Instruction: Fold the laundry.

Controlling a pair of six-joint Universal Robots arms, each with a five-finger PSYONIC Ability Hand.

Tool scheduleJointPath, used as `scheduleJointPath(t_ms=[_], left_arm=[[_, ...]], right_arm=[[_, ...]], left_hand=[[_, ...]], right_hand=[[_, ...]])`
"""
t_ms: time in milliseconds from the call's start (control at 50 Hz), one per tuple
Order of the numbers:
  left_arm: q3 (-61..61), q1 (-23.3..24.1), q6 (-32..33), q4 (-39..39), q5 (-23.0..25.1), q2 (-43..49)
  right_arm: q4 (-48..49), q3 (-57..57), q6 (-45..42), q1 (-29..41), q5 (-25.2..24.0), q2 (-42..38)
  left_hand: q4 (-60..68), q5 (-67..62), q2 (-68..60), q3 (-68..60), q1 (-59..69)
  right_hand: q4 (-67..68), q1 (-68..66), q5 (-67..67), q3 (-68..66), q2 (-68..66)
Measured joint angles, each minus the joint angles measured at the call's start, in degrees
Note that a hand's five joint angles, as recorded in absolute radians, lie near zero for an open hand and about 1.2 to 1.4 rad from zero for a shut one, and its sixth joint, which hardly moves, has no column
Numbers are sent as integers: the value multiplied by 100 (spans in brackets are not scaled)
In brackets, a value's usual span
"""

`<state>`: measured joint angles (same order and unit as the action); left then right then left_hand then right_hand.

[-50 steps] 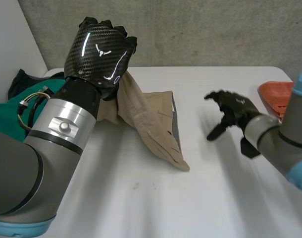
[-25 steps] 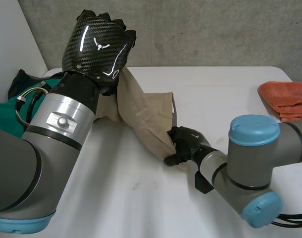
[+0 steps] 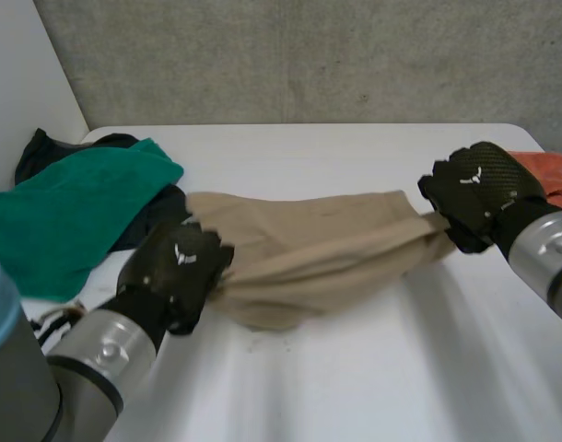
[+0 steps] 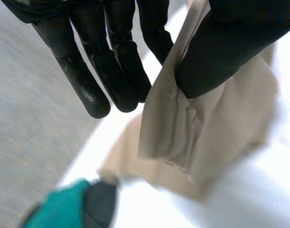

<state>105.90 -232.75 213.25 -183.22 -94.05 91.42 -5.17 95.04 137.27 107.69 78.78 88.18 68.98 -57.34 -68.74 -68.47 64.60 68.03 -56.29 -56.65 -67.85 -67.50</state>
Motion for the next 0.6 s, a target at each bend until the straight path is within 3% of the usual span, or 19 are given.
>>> scheduleJointPath(t_ms=[140, 340, 480, 600], left_arm=[[44, -16, -440, 660, 4, 540], [-780, -38, -597, 429, 11, 1747], [-2174, -224, -394, -98, -41, 2370], [-3854, -609, 361, -1170, -29, 2674]], right_arm=[[-1120, 26, -310, 58, -41, 137], [-1194, -369, -666, 113, 86, -1315], [-652, -1427, -656, 126, 163, -2011], [1003, -2740, -450, 131, 246, -2416]], left_hand=[[0, -2, 0, 0, 0], [0, -107, 0, 0, 0], [3, -106, 0, 0, 7], [14, -107, -1, 0, 8]], right_hand=[[0, 0, 0, 0, 0], [1, 0, -23, -27, 0], [1, 0, -33, -27, 0], [2, 0, -33, -27, -22]])
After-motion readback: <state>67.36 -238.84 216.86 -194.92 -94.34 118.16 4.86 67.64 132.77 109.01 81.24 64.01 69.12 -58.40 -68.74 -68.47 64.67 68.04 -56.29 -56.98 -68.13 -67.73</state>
